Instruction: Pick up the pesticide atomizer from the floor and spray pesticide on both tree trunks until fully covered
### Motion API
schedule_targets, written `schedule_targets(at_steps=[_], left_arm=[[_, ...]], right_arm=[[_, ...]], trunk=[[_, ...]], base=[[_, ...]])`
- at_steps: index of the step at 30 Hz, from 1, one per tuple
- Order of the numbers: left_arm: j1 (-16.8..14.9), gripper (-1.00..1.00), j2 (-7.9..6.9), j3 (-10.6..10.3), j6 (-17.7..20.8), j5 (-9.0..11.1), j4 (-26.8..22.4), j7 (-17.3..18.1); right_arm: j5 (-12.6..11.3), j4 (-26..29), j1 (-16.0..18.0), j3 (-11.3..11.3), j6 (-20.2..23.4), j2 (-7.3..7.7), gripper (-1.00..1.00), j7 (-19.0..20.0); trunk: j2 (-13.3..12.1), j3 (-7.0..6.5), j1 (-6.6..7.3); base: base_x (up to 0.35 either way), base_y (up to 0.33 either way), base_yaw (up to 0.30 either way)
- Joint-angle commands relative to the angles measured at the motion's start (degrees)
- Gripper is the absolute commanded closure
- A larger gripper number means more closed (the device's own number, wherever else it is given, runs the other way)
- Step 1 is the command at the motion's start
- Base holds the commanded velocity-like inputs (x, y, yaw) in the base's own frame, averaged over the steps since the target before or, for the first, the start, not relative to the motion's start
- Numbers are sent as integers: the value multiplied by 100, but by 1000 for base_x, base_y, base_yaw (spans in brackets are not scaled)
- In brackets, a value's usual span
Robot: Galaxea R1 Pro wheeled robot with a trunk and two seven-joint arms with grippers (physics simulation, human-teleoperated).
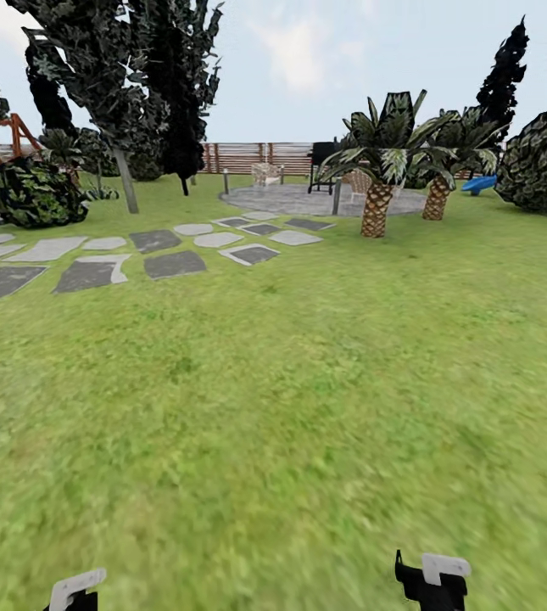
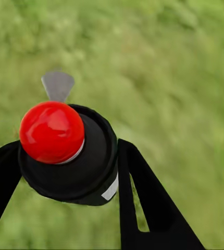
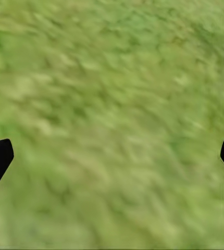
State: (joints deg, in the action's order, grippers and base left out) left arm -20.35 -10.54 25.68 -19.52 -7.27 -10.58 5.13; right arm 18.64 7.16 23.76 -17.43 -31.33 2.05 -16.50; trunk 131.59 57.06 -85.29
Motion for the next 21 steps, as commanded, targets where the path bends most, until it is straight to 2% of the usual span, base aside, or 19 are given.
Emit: schedule_targets(at_steps=[1,21], left_arm=[[-4,100,0,51,-24,-61,4,23],[-4,100,8,51,-17,-64,4,23]], right_arm=[[61,-7,5,-32,-13,-1,-100,-25],[61,-13,5,-32,-13,-3,-100,-24]], trunk=[[2,7,-2],[2,9,-2]], base=[[276,-157,-286],[269,-165,-297]])
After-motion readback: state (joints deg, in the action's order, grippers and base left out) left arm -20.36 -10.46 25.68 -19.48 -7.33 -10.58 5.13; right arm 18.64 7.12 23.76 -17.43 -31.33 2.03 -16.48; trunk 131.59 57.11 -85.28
